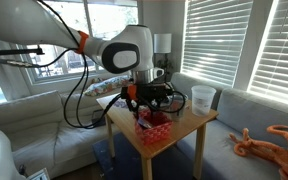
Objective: Remove the object from the basket
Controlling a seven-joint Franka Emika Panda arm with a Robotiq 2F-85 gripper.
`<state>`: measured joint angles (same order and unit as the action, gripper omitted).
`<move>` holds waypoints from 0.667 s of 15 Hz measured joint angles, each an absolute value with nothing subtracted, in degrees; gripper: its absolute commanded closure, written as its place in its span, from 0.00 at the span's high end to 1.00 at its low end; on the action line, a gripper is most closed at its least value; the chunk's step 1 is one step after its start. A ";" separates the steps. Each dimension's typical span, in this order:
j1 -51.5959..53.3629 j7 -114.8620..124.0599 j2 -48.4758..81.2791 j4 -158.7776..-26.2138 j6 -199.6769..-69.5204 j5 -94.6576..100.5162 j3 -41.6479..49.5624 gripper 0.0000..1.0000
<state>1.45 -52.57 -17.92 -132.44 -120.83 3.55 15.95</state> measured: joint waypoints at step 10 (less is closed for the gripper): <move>0.44 -52.98 -17.36 -131.45 -120.89 3.83 13.38 0.00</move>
